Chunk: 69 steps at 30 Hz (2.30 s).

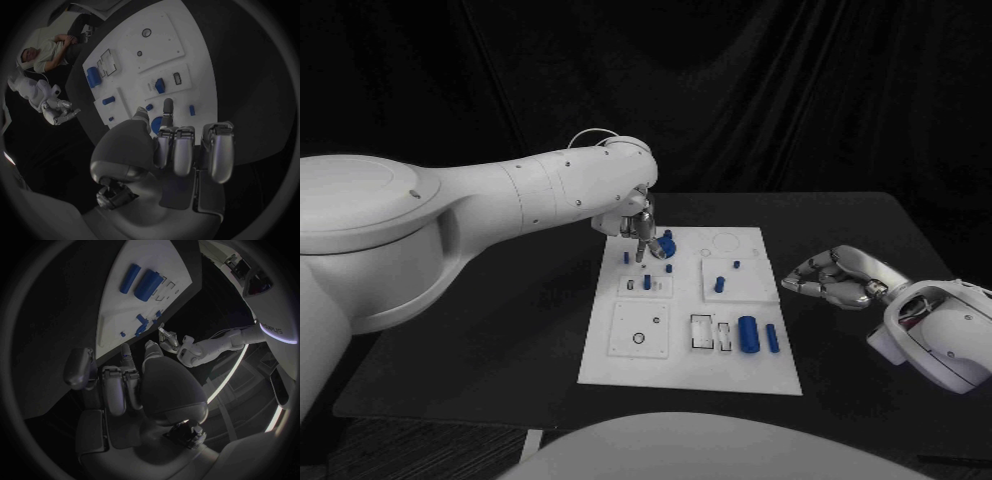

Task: Assemble the parts on the task board

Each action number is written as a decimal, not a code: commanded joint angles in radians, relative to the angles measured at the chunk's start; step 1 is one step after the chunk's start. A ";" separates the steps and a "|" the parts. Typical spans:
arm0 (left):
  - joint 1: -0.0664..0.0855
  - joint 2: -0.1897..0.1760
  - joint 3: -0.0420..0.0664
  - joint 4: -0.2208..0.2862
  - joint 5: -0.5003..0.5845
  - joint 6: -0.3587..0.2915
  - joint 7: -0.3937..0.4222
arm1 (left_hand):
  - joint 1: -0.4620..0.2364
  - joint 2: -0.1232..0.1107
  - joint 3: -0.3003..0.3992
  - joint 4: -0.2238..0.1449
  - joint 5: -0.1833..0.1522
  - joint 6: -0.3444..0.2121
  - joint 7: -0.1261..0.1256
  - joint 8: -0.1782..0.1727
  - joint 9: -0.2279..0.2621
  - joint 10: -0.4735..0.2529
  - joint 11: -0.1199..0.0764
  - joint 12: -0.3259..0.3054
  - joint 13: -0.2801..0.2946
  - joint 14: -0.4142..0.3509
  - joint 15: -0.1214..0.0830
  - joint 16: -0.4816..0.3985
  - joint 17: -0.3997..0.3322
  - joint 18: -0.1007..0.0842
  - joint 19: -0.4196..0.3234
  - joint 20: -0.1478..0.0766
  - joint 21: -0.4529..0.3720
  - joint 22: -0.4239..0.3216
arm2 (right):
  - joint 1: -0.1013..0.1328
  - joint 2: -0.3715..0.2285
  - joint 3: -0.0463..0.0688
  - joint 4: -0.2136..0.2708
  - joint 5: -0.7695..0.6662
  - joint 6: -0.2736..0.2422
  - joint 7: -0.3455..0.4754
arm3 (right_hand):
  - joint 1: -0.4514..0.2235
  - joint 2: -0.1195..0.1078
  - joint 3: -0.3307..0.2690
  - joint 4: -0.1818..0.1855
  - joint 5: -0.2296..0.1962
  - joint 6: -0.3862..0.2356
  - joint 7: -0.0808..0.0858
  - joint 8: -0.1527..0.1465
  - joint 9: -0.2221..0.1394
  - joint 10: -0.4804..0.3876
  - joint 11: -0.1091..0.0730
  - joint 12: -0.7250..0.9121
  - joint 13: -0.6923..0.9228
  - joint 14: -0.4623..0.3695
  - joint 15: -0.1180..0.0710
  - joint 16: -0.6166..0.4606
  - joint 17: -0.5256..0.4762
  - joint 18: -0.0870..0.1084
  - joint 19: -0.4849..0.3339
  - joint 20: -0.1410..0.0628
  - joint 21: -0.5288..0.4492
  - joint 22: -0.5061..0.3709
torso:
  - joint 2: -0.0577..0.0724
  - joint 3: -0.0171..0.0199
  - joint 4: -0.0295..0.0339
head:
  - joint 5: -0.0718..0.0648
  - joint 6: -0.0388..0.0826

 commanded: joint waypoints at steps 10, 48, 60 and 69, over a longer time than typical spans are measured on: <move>-0.037 0.026 0.001 -0.043 0.016 0.022 -0.035 | 0.029 0.002 0.020 -0.029 0.065 0.030 -0.004 -0.008 -0.039 0.103 -0.003 0.003 0.263 0.104 -0.002 0.003 0.263 -0.004 0.078 -0.002 0.005 0.239 | -0.002 -0.003 0.001 0.006 -0.001 -0.005 -0.003 | 0.005 -0.001 -0.004 0.001 0.006 -0.003 -0.003 0.005 -0.001 0.105 0.001 -0.005 0.261 0.095 0.001 -0.004 0.237 0.014 -0.005 0.000 -0.004 0.136 | 0.000 0.0003 0.0001 | 0.003 0.000; -0.087 0.047 0.001 -0.076 0.016 -0.018 -0.023 | 0.074 -0.002 0.067 -0.067 0.137 0.069 -0.018 0.003 -0.068 0.103 -0.014 0.003 0.263 0.104 -0.011 0.003 0.263 -0.003 0.077 -0.009 0.002 0.238 | -0.002 -0.003 0.001 0.008 -0.001 -0.006 -0.006 | 0.006 0.000 -0.005 0.002 0.008 -0.002 -0.003 0.005 -0.002 0.105 0.001 -0.005 0.261 0.095 0.001 -0.004 0.237 0.015 -0.005 0.000 -0.005 0.136 | -0.001 0.0002 -0.0002 | 0.006 0.000; -0.093 0.049 0.001 -0.082 0.016 -0.040 -0.022 | 0.106 -0.015 0.117 -0.109 0.244 0.092 -0.035 0.019 -0.042 0.103 -0.029 0.003 0.263 0.104 -0.024 0.003 0.263 -0.003 0.078 -0.021 0.001 0.238 | -0.002 -0.002 0.001 0.007 -0.001 -0.004 -0.007 | 0.008 0.001 -0.005 0.002 0.009 -0.002 -0.003 0.006 -0.002 0.105 0.001 -0.005 0.261 0.094 0.001 -0.004 0.236 0.015 -0.005 0.000 -0.006 0.136 | -0.001 0.0004 0.0002 | 0.004 0.000; -0.095 0.044 0.001 -0.075 0.016 -0.068 -0.023 | 0.110 -0.026 0.150 -0.127 0.240 0.107 -0.045 0.040 -0.013 0.103 -0.038 0.003 0.263 0.104 -0.031 0.003 0.263 -0.003 0.077 -0.028 -0.001 0.238 | -0.002 0.000 0.001 0.004 -0.001 -0.002 -0.010 | 0.009 0.001 -0.005 0.002 0.010 -0.002 -0.003 0.006 -0.002 0.105 0.001 -0.005 0.261 0.094 0.001 -0.006 0.234 0.015 -0.005 0.000 -0.008 0.136 | -0.001 0.0003 -0.0001 | 0.006 0.000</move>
